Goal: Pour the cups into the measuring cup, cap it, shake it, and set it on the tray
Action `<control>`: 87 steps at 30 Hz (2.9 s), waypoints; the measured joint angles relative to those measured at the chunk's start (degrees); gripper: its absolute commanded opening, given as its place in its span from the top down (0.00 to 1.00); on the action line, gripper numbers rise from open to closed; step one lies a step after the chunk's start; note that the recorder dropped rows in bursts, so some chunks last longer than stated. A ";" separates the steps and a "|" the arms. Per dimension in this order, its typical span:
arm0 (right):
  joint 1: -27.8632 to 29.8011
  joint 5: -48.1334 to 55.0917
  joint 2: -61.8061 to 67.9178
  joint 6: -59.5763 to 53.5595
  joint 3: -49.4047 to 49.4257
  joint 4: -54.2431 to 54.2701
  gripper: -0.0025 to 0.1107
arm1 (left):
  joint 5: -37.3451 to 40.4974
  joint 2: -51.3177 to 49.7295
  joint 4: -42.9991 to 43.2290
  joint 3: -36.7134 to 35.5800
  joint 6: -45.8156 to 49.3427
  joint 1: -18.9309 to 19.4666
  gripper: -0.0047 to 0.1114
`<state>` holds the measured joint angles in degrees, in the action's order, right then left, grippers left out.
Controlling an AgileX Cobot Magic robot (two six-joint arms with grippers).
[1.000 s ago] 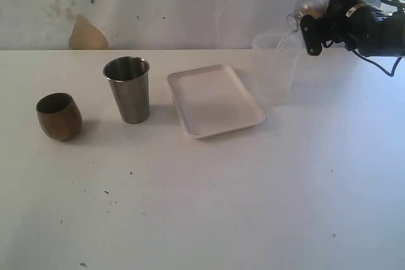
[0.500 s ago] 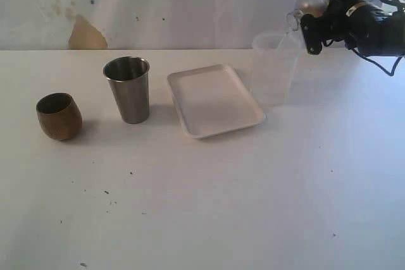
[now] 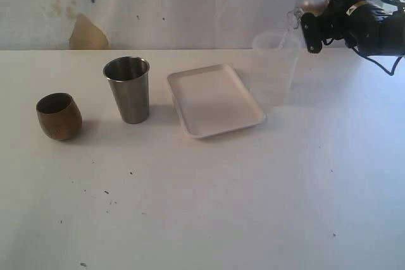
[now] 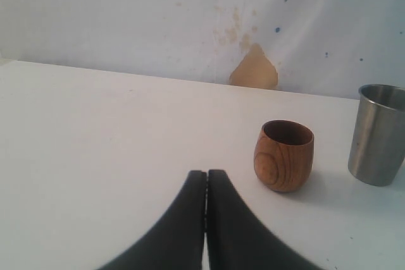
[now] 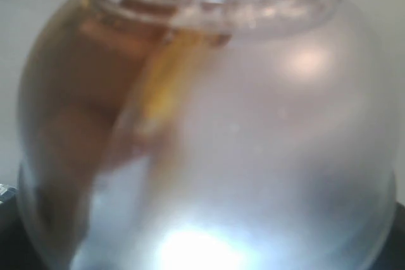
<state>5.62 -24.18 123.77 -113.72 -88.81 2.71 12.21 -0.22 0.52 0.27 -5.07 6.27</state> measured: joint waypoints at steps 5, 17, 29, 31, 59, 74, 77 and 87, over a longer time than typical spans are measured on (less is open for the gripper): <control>0.00 -0.10 0.00 0.00 0.00 0.00 0.98 | 0.00 0.00 0.00 0.00 0.00 0.00 0.95; 0.00 -0.10 0.00 0.00 0.00 0.00 0.98 | 0.00 0.00 0.00 0.00 0.00 0.00 0.95; 0.00 -0.10 0.00 0.00 0.00 0.00 0.98 | 0.00 0.00 0.00 0.00 0.00 0.00 0.95; 0.00 -0.10 0.00 0.00 0.00 0.00 0.98 | 0.00 0.00 0.00 0.00 0.00 0.00 0.95; 0.00 -1.14 1.46 -0.49 -0.10 0.00 0.98 | 0.00 0.00 0.00 0.00 0.00 0.00 0.95; 0.00 -6.25 1.46 -3.37 -0.10 -4.45 0.98 | 0.00 0.00 0.00 0.00 0.00 0.00 0.95; 0.00 -6.30 1.46 -3.37 -0.10 -5.44 0.98 | 0.00 0.00 0.00 0.00 0.00 0.00 0.95; 0.00 -8.27 1.46 -3.37 -0.10 -9.79 0.98 | 0.00 0.00 0.00 0.00 0.00 0.00 0.95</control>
<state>5.62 -32.45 125.23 -117.09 -88.91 -7.08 12.21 -0.22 0.52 0.27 -5.07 6.27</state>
